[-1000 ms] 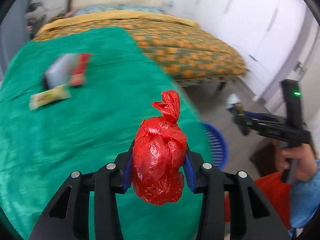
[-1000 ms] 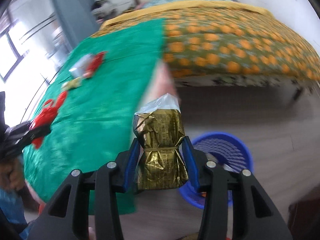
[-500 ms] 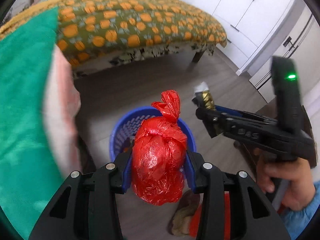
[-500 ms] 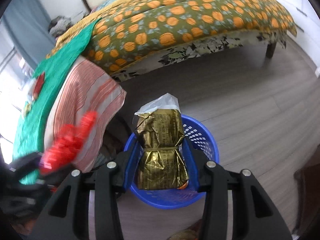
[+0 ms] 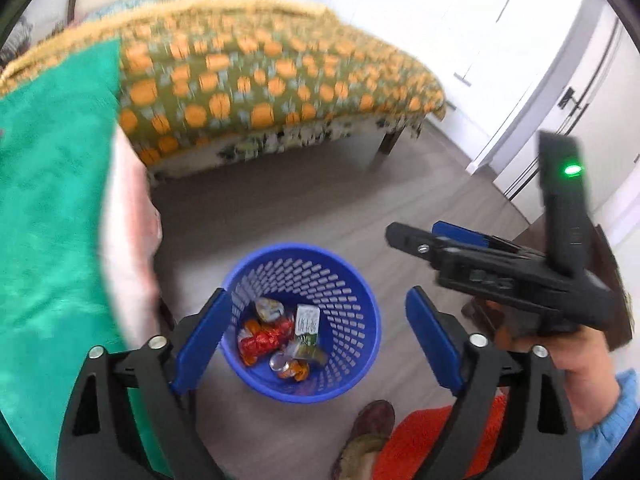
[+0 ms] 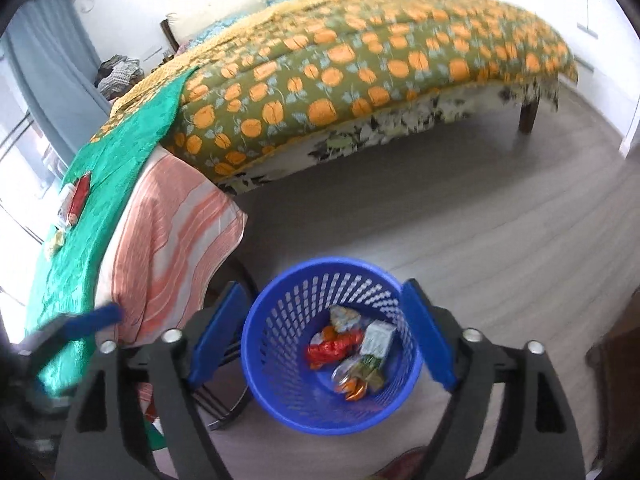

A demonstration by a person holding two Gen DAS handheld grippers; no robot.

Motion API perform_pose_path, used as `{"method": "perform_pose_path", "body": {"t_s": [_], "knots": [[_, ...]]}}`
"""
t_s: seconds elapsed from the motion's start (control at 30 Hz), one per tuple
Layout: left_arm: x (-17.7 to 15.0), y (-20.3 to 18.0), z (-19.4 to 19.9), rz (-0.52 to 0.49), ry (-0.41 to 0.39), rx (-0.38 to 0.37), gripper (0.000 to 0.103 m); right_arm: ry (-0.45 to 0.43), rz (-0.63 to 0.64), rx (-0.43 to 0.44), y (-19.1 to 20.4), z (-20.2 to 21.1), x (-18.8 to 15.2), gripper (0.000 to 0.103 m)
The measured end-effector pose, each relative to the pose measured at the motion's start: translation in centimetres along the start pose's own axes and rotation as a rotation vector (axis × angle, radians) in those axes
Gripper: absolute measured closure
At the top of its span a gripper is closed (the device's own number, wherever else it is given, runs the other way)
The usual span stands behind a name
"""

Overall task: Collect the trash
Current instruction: 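Move both tools back above the cloth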

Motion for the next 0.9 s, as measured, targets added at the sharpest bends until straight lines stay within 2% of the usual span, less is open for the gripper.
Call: {"method": "perform_pose_path", "body": {"t_s": [0.07,0.17,0.33,0.4,0.5,0.6,0.77,0.9], "knots": [[-0.5,0.6,2.5,-0.012,-0.033,0.012,0.009,-0.043,0.046,-0.028,1.3,0.8,0.1,0.016],[-2.4,3.4,5.9,-0.026,-0.059,0.073,0.007,-0.093,0.136,-0.062,3.7,1.7,-0.3,0.016],[-6.9,11.1,10.2,0.020,-0.017,0.204,0.007,-0.113,0.289,-0.046,9.5,2.2,-2.4,0.016],[-8.2,14.4,12.1,0.044,-0.019,0.246,0.007,-0.102,0.328,-0.011,12.4,2.1,-3.4,0.016],[-9.2,18.2,14.3,0.058,-0.022,0.303,0.006,-0.077,0.395,0.094,18.7,1.9,-4.7,0.016],[-9.6,22.8,16.4,0.084,-0.019,0.366,0.006,-0.046,0.455,0.167,24.6,1.2,-4.8,0.016],[-9.3,29.4,19.1,0.114,-0.040,0.406,0.006,0.020,0.510,0.198,32.5,-2.6,-3.6,0.015],[-8.8,34.9,18.9,0.177,0.005,0.412,0.006,0.094,0.550,0.226,37.1,-6.5,-3.6,0.015]]}}
Point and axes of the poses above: each gripper's, at about its wrist camera, not at the fingertips, and z roughly against the way its jaws point, y to its left, x to its top, the point moved 4 cm from there along -z, roughly the way its jaws point, and after that the axes turned 2 degrees about z, right-handed, at the moved point
